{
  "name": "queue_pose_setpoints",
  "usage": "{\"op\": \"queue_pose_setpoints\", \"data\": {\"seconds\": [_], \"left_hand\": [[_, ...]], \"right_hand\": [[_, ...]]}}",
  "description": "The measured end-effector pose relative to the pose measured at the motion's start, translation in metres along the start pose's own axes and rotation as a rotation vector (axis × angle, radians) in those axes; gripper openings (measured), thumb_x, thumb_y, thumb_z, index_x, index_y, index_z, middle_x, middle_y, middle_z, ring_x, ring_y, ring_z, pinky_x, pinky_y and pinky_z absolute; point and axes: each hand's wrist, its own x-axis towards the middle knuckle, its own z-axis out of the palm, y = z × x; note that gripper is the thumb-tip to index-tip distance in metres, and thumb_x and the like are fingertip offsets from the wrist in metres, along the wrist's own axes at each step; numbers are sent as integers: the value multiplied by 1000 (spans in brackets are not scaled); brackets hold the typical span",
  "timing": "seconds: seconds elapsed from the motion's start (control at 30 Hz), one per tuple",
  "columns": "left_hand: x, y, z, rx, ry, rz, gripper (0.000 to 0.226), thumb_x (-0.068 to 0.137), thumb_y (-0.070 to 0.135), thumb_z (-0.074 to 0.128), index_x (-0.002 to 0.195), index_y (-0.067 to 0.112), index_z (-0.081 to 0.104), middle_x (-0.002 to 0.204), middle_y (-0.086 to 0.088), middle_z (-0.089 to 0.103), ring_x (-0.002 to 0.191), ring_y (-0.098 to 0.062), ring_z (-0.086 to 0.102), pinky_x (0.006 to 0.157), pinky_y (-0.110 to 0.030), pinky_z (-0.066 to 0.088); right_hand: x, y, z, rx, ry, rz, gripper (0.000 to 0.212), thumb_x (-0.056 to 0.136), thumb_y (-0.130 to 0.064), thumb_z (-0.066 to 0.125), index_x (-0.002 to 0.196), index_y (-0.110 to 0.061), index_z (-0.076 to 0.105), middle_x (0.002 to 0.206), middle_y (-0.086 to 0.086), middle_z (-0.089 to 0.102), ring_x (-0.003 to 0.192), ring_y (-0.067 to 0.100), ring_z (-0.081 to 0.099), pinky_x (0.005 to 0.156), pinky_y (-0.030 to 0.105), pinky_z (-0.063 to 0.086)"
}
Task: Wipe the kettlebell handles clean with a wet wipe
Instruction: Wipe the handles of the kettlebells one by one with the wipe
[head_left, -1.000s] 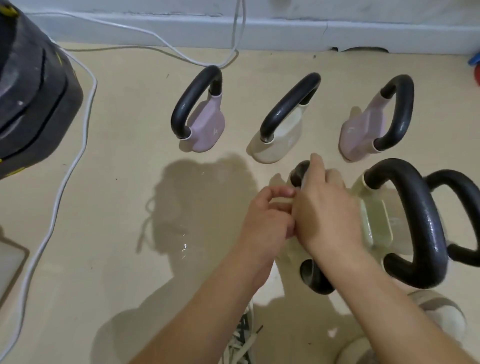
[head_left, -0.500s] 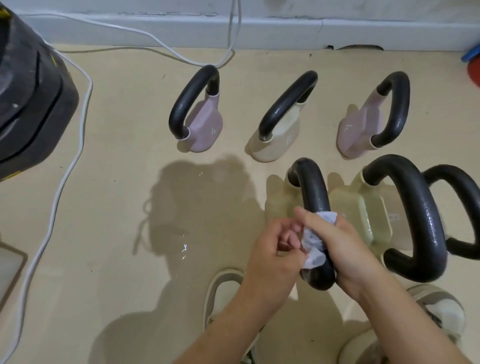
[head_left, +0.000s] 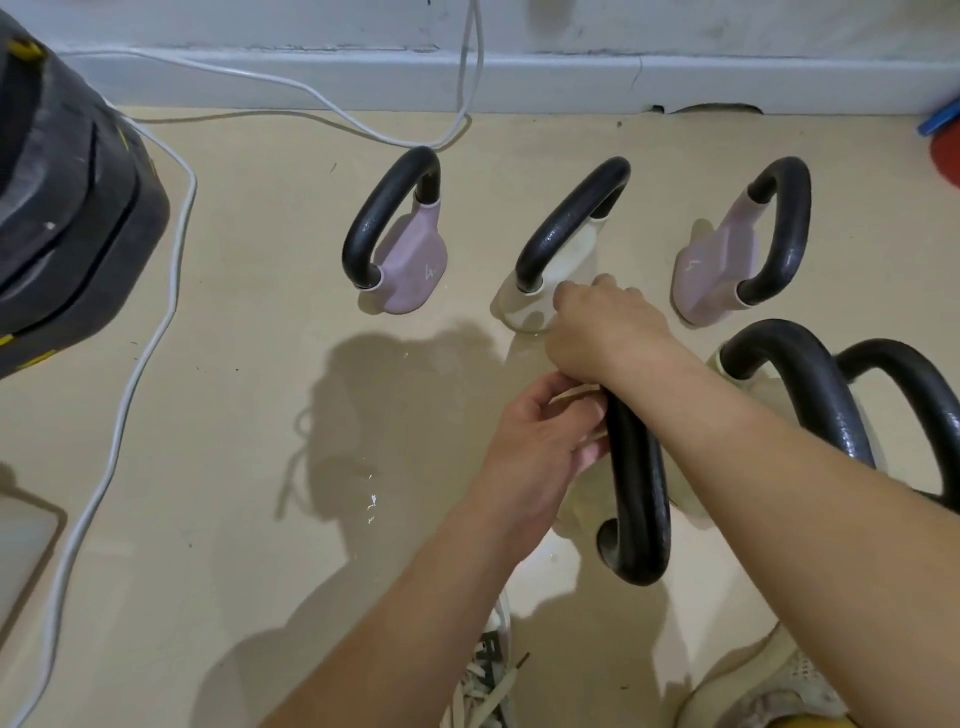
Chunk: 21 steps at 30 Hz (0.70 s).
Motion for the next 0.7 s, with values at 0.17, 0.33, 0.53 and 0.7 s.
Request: {"op": "queue_pose_setpoints", "data": {"seconds": [0.17,0.33,0.53,0.7], "left_hand": [[-3,-5,-3,230,35,27,20,92,7,56,112,9,59,80,3,68,67,-4,61,68,-18,52],[-12,-26,0,255,55,13,25,86,27,72,101,17,55,84,-1,68,70,-10,65,65,-21,51],[-4,-30,-7,196,68,-60,57,61,43,83,104,11,63,108,-10,72,103,-28,68,96,-48,51],[-4,-33,-9,0,-113,-173,55,86,34,70,132,12,50,125,-11,65,115,-27,63,98,-42,49]], "right_hand": [[-65,25,22,592,283,-162,51,92,-27,55,141,-27,38,140,2,39,128,18,41,105,33,36],[-120,38,45,948,281,-171,55,96,-31,54,144,-42,31,154,-23,25,137,-12,24,110,19,26],[-135,48,44,1025,494,98,38,95,-15,56,129,-30,49,114,-13,60,102,0,61,90,36,54],[-132,49,37,1132,184,209,13,95,-24,54,105,-27,63,92,-2,71,80,7,69,71,31,53]]}}
